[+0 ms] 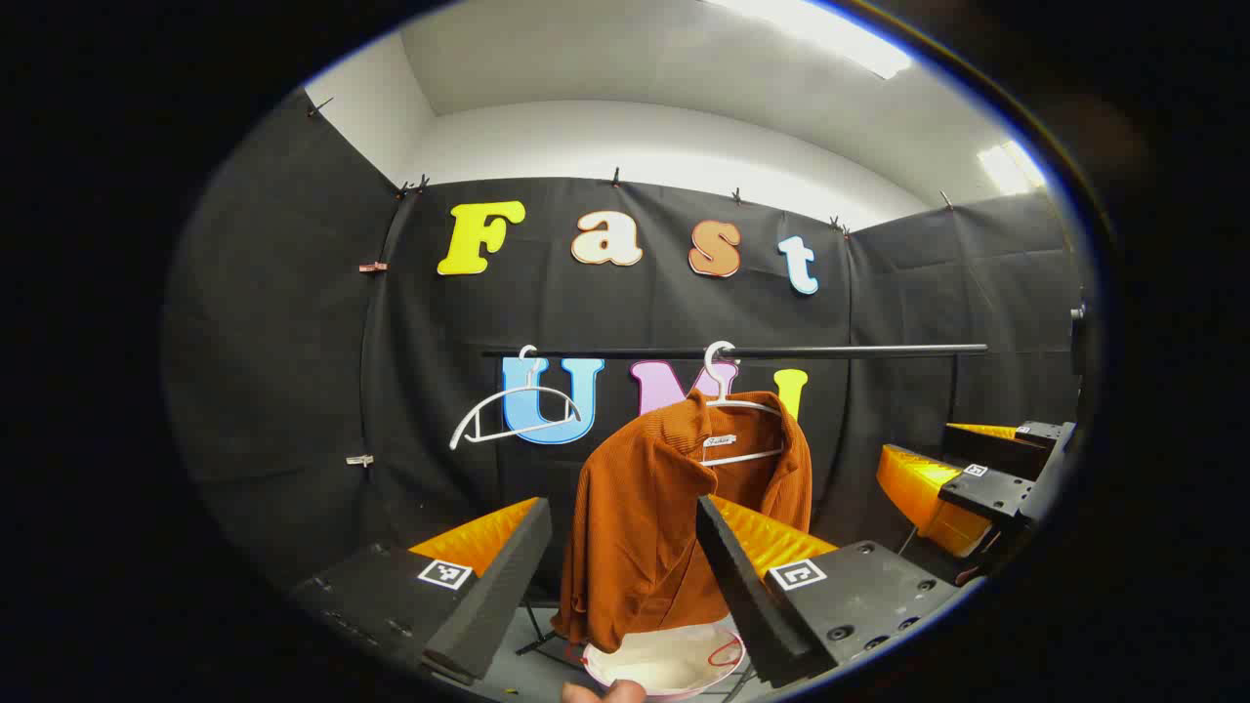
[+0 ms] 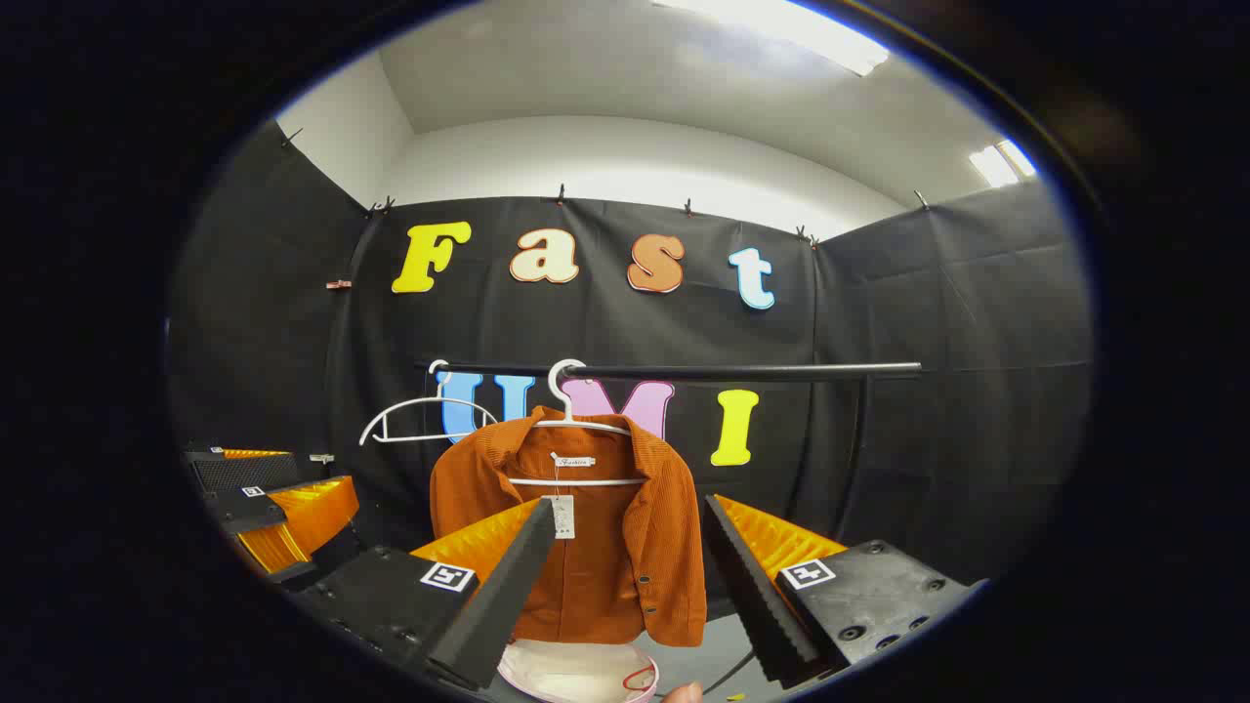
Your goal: Grasp the clothes on the hanger with both hands and then place them into the laundry hamper below.
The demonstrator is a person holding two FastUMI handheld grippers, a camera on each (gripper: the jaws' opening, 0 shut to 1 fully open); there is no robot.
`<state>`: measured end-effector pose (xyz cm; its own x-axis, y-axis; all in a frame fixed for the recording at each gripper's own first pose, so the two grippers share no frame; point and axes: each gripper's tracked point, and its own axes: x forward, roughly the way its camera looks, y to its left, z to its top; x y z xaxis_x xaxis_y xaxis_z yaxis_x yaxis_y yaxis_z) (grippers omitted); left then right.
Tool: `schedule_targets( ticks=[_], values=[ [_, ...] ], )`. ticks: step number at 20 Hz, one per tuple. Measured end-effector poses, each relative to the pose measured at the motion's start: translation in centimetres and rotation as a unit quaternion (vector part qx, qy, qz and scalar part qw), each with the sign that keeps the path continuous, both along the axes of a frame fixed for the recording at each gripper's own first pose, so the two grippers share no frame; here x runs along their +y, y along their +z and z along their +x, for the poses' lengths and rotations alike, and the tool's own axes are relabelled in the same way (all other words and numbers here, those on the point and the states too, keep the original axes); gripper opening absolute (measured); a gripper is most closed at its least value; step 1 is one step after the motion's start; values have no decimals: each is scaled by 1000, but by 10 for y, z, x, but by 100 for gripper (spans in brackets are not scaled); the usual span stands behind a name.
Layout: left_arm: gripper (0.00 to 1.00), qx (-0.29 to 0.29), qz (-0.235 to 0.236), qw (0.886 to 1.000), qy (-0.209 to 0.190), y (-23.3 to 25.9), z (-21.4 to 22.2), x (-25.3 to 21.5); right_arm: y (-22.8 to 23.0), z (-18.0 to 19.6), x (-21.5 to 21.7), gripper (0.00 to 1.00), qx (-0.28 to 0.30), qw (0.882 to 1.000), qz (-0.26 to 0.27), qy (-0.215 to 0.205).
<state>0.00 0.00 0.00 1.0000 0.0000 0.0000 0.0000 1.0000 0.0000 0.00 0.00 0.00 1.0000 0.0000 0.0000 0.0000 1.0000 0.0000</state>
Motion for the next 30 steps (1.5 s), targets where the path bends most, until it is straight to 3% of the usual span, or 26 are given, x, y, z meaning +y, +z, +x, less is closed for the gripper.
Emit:
schedule_targets(
  ticks=[19, 30],
  values=[
    [95, -9, -3, 1000, -11, 6, 5, -6, -2, 6, 5, 97, -5, 1000, 2, -8],
    [95, -2, -5, 999, -42, -39, 92, -71, -48, 76, -31, 97, 15, 1000, 7, 2]
  ],
)
